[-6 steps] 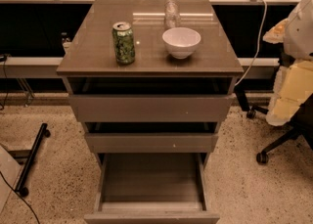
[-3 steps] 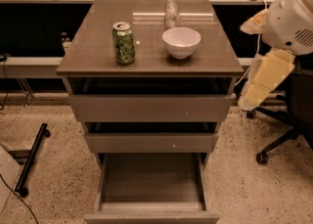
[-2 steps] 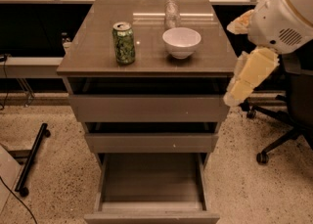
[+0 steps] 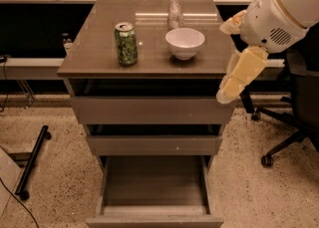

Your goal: Place green can into bottom drawer

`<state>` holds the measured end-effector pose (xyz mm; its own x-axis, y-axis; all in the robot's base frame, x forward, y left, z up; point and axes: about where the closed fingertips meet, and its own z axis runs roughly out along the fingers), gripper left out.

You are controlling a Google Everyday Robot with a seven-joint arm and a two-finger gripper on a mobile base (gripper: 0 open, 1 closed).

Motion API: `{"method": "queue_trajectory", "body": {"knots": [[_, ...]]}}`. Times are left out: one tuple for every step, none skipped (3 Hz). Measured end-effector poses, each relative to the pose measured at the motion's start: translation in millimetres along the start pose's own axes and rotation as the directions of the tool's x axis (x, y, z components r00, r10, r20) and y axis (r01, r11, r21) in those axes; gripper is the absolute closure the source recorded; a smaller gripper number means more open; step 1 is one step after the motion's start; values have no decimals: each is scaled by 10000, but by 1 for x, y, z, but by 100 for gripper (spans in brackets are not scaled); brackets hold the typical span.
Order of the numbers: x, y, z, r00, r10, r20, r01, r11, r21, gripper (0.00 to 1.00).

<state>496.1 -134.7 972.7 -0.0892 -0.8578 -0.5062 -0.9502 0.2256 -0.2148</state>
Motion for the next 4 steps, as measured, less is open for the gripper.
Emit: {"method": "queue_trajectory", "body": {"knots": [[-21,-7,25,9978,-248,612,251,9997,-40,0],[-49,-22,58,9901,-639,1253,665,9977,-162,0],[-71,-40,88,9776,-688,1991,754,9968,-254,0],[-85,-64,112,9574,-314,2870,403,9989,-253,0]]}}
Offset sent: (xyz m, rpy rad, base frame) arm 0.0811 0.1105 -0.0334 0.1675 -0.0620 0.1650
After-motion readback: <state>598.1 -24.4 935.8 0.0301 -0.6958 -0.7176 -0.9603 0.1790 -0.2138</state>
